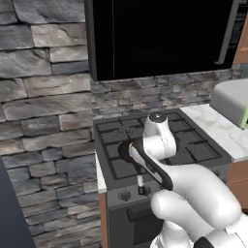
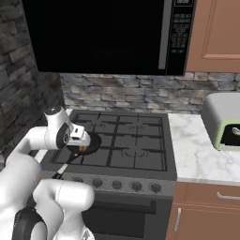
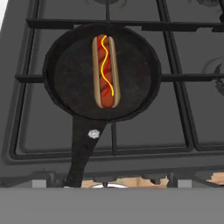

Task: Place the cold items (broccoli and squash) from the fridge in one tupperware on the dining counter. Place the warm items (hot dog and kebab skewer) in the stove area in another tupperware.

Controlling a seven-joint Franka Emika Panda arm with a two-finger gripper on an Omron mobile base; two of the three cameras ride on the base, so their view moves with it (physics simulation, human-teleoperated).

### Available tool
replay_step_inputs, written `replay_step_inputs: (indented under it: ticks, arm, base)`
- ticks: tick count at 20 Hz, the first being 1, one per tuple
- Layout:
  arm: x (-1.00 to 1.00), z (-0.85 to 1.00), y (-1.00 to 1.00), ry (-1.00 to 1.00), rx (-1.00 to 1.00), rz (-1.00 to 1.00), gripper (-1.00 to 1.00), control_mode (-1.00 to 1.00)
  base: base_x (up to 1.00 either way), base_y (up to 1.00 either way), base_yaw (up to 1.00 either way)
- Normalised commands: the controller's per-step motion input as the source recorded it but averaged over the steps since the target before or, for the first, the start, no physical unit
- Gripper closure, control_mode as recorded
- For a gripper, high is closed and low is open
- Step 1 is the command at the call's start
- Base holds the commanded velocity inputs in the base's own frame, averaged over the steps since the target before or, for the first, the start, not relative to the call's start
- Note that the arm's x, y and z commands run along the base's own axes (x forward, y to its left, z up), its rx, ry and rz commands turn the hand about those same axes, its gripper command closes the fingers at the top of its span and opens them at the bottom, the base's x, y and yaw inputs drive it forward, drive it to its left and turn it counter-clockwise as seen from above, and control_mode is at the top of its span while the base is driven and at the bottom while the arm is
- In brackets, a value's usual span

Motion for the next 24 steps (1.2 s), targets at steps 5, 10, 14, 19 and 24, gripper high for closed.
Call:
replay_step_inputs:
  ticks: [5,10,14,19,24]
  arm:
    - [0.36,-0.08,0.0,0.0,0.0,0.0,-1.0,-1.0]
    - [0.38,-0.16,0.04,0.0,0.0,0.0,-1.0,-1.0]
    - [0.31,-0.2,0.0,0.0,0.0,0.0,-1.0,-1.0]
    - [0.29,-0.18,0.01,0.0,0.0,0.0,-1.0,-1.0]
    - [0.21,-0.23,0.09,0.0,-0.01,0.0,-1.0,-1.0]
  base:
    - [0.0,0.0,0.0]
    - [0.0,0.0,0.0]
    - [0.0,0.0,0.0]
    - [0.0,0.0,0.0]
    - [0.0,0.0,0.0]
